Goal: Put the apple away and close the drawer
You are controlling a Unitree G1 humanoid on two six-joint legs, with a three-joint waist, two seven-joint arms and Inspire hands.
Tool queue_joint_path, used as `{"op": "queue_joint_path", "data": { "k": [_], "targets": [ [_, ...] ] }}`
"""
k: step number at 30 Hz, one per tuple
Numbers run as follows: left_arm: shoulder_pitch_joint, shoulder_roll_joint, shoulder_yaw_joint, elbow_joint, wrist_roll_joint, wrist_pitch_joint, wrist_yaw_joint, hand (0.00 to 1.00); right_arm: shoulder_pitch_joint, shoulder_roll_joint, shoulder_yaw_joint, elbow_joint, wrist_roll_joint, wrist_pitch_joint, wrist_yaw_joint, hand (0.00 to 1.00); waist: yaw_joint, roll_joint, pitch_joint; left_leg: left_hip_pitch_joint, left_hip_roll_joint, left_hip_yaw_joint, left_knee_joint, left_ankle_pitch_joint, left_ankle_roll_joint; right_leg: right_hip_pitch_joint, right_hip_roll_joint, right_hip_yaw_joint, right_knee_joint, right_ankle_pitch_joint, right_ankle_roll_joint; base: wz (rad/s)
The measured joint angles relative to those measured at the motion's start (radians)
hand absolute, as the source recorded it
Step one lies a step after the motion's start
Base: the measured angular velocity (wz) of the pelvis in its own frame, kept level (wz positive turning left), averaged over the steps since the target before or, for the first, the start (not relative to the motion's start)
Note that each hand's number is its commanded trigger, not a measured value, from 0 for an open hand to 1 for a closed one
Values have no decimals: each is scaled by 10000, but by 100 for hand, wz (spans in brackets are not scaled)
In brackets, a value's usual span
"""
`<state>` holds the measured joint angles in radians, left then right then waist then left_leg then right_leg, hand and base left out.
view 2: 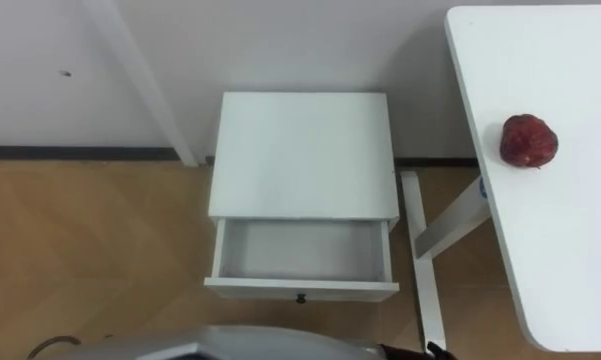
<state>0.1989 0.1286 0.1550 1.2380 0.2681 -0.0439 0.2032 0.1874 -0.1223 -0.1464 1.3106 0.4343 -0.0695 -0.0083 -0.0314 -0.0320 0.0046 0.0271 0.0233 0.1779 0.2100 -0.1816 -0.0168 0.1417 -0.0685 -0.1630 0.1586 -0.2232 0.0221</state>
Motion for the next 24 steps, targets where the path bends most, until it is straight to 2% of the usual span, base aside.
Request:
{"op": "queue_joint_path", "data": {
  "k": [3,7,10,11,12,13,14,17,21,24],
  "targets": [
    [109,-26,415,-12,-22,1,329,0,-14,-1,-941,-98,353,48,-690,0,-192,31,-24,4,6,1,61,-6,9,-6,-4,-17,78,-1,1,0],
    [125,-22,717,-5,-42,-5,525,0,-125,-19,-2053,-368,1042,20,-1656,0,-254,103,-31,54,17,96,118,-27,25,2,-8,89,125,-2,3,-7],
    [142,-12,777,7,-180,-17,691,0,-303,-48,-2764,-740,2464,2,-2382,0,-483,82,-39,109,15,145,98,-22,35,-3,-8,226,103,-26,37,-9],
    [212,6,796,16,-254,-17,721,0,-289,-50,-3102,-1023,3022,-58,-2702,0,-510,113,-25,156,14,173,81,-21,36,5,-12,265,108,-39,45,-12],
    [246,35,819,14,-315,-48,751,0,-264,-69,-3285,-1212,3590,-180,-3056,0,-507,54,-59,181,15,222,57,-19,38,8,-14,294,112,-40,47,-9],
    [269,53,824,13,-384,-60,771,0,-256,-68,-3363,-1299,3804,-252,-3256,0,-511,68,-48,174,14,221,57,-19,38,6,-14,293,111,-40,46,-4],
    [312,61,921,-41,-403,-58,781,0,-222,-68,-3493,-1511,4095,-319,-3639,0,-540,-4,-69,168,11,222,57,-19,39,2,-14,293,108,-40,47,0],
    [559,60,997,-546,-397,-73,801,0,-108,-58,-3811,-2476,4225,-460,-4694,0,-641,-87,-89,150,-8,211,26,-19,39,-8,-19,291,132,-37,50,0],
    [655,69,981,-863,-443,-138,1005,0,-223,-75,-4311,-3805,4601,-1102,-6079,0,-737,-90,-91,105,-16,185,21,-19,38,-43,-24,243,107,-37,51,2],
    [644,62,968,-944,-799,-328,1004,0,-260,-79,-4333,-4676,4760,-1271,-6874,0,-740,-85,-95,22,-16,208,14,-19,38,-147,-26,274,110,-37,51,-1]
  ]
}}
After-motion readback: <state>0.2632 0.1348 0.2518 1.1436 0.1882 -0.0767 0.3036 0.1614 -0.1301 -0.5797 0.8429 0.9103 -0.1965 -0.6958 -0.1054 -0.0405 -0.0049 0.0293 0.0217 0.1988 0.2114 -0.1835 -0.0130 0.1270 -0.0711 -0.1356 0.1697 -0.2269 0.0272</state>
